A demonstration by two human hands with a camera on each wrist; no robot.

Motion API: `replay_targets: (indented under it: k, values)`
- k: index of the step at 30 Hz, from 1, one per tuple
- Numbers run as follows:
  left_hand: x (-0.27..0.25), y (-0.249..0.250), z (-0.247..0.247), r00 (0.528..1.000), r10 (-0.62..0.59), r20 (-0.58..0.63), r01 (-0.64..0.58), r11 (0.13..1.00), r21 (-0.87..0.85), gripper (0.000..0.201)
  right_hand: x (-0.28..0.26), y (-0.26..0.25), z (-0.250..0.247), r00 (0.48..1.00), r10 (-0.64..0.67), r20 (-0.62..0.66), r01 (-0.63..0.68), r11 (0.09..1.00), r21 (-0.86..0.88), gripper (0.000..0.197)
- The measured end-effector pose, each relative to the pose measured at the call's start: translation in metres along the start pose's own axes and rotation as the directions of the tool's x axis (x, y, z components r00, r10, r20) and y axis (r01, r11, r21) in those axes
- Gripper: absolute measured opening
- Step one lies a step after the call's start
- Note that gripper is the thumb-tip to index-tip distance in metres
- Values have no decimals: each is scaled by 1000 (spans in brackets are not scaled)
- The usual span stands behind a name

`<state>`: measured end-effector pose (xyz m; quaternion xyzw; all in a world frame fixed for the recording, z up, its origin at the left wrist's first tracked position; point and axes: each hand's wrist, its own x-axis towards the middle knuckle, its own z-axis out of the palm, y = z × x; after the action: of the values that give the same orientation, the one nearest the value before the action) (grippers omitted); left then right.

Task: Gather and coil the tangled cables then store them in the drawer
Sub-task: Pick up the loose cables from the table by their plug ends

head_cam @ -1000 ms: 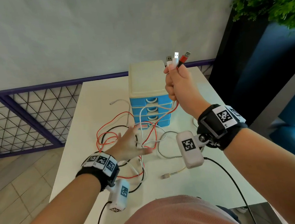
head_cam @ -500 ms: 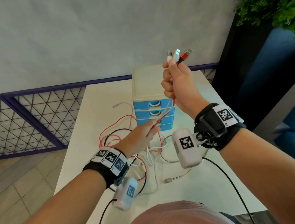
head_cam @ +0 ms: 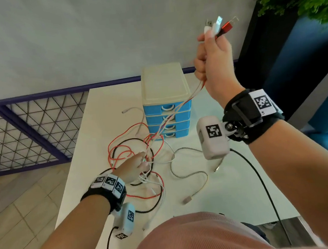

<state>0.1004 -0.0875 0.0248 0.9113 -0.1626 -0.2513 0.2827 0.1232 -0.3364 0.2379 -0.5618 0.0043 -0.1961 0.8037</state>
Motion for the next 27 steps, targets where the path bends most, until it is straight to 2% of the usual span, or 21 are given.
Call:
replay_targets:
  k: [3,7,10,12,16,20,24,27]
  values:
    - [3,-7,0,999,-12,-52,9,999,-51,21,0,-2,0,999,-38,-2,37,998,-48,28]
    - [12,-7,-8,996,-11,-93,7,999,-40,55,-3,8,2,1000,-27,1,27,987,-158,27]
    - [13,-4,-17,992,17,-125,-16,1000,9,55,-6,16,3,999,-33,-3,31,971,-237,27]
    - [14,-5,-22,995,22,-98,-18,999,42,57,-7,19,2,999,-41,-2,39,967,-254,27]
    - [8,0,-34,997,69,-19,-67,993,93,46,-7,19,-1,998,-62,-9,57,959,-277,25]
    - [9,-1,-45,993,114,-10,-113,992,54,11,-7,17,-4,997,-76,-21,68,964,-257,24]
    - [11,4,-52,988,111,-108,-111,994,3,6,-7,17,-6,997,-72,-12,66,958,-279,26]
    - [14,5,-57,988,92,-127,-92,996,0,12,-8,19,-7,999,-53,12,54,953,-298,26]
